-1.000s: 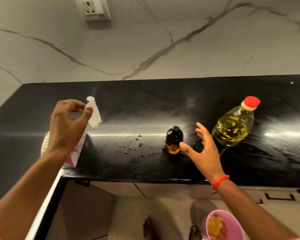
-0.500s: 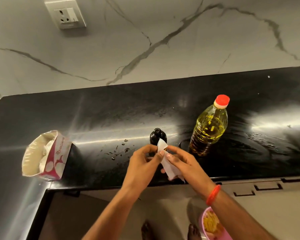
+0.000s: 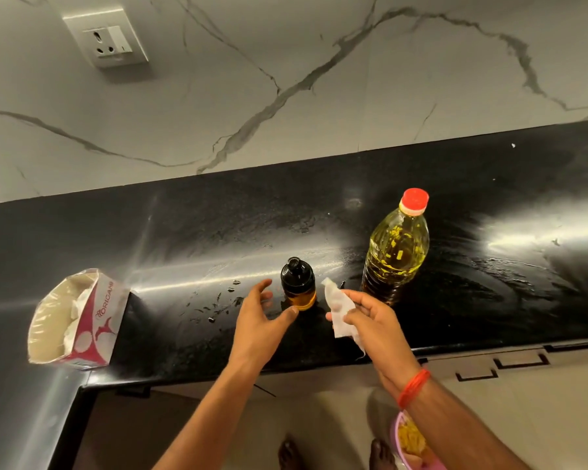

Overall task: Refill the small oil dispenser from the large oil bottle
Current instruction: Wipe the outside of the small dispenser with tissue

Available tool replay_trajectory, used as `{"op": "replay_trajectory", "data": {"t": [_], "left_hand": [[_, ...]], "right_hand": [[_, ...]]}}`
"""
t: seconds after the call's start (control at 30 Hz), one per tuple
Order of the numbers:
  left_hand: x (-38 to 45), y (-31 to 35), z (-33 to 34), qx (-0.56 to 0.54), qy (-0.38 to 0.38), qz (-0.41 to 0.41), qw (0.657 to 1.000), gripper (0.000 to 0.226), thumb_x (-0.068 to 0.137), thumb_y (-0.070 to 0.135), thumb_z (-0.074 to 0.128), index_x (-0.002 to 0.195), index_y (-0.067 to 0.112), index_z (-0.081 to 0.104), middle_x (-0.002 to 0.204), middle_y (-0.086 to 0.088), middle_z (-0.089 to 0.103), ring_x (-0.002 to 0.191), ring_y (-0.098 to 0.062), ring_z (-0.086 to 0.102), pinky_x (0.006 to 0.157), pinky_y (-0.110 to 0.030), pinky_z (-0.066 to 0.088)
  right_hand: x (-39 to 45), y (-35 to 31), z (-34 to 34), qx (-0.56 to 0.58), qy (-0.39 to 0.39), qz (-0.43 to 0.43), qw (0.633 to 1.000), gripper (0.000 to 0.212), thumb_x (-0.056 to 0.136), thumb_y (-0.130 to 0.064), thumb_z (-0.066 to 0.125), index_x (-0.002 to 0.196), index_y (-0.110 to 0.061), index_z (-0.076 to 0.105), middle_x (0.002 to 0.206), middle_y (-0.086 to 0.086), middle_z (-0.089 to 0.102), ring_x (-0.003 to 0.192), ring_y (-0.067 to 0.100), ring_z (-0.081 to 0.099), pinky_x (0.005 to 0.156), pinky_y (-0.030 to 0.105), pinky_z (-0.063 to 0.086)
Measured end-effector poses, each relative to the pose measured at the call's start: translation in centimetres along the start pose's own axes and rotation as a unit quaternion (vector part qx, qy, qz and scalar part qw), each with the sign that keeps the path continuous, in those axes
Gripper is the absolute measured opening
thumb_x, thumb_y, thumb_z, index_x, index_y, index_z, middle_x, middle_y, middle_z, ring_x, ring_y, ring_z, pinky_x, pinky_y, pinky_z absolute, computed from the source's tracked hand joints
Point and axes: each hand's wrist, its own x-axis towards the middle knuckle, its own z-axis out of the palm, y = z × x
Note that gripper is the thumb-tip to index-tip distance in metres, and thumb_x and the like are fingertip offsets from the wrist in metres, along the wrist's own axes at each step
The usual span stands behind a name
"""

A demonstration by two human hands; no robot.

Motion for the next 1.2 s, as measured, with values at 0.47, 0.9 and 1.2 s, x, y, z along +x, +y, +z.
{"op": "replay_trajectory", "data": {"t": [0.47,0.9,1.2], "left_hand": [[4.3,0.9,3.3,0.071,0.023,0.056,0.996,0.039,0.062,0.043,0.089,0.091,0.046,0.063,0.083,0.031,0.067,0.093,0.008,0.059,0.107,-0.047,0.036],[1.7,2.2,0.5,-0.061,-0.019,0.082,0.995,0.054,0.057,0.033,0.096,0.105,0.038,0.073,0.100,0.015,0.078,0.095,0.000,0.072,0.085,-0.027,0.055],[-2.0,7.3,-2.6,-0.130,-0.011,0.125,0.984,0.049,0.060,0.015,0.098,0.104,0.019,0.076,0.098,-0.003,0.079,0.094,-0.019,0.076,0.077,-0.030,0.060]], "right_hand": [[1.2,-0.1,0.1,-0.088,0.066,-0.067,0.992,0.020,0.094,-0.009,0.069,0.110,-0.018,0.078,0.100,-0.003,0.079,0.098,0.012,0.073,0.086,0.026,0.058],[2.0,-2.5,2.4,-0.159,0.101,-0.173,0.967,0.013,0.083,-0.019,0.082,0.090,-0.025,0.073,0.083,-0.010,0.073,0.081,0.007,0.072,0.074,0.028,0.062],[2.0,-5.4,3.7,-0.170,0.037,-0.197,0.965,0.020,0.092,-0.007,0.069,0.107,-0.016,0.078,0.101,-0.008,0.074,0.099,0.004,0.068,0.089,0.032,0.059]]}}
